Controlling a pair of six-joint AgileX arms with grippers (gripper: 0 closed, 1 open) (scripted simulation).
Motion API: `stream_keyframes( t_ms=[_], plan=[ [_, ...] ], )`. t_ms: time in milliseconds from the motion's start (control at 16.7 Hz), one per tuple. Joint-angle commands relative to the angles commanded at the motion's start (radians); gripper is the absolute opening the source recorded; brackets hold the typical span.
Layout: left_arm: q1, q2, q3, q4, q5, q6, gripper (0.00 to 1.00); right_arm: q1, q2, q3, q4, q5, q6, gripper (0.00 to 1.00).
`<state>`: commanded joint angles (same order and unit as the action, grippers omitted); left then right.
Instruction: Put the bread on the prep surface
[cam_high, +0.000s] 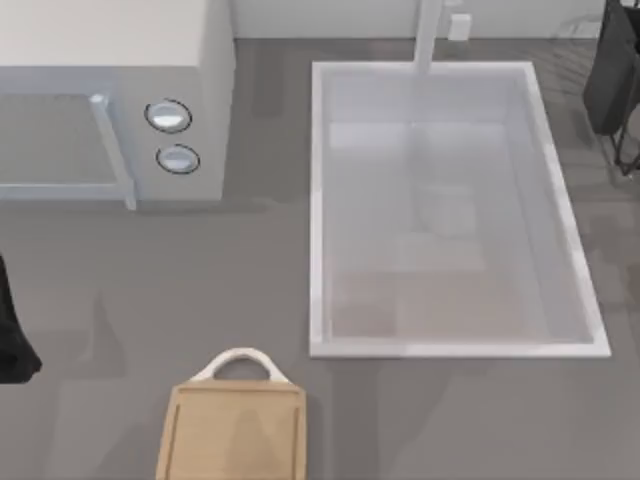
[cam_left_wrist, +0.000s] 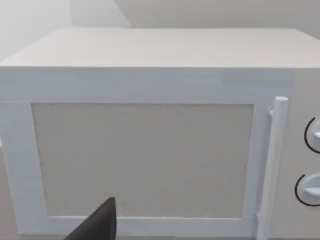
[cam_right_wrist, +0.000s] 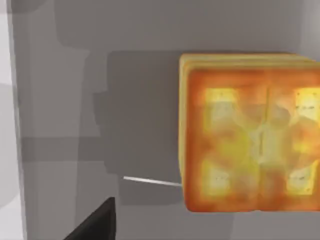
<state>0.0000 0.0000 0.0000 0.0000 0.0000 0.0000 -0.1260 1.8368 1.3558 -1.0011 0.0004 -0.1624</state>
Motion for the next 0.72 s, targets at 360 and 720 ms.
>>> stream_keyframes(
  t_ms=[360,720],
  plan=[
    [0.000,0.000,0.000,0.000,0.000,0.000,1.00,-0.009,0.130,0.111,-0.069,0.000,-0.014,1.00],
    [0.000,0.000,0.000,0.000,0.000,0.000,1.00,-0.006,0.147,0.079,-0.027,0.000,-0.010,1.00]
  ],
)
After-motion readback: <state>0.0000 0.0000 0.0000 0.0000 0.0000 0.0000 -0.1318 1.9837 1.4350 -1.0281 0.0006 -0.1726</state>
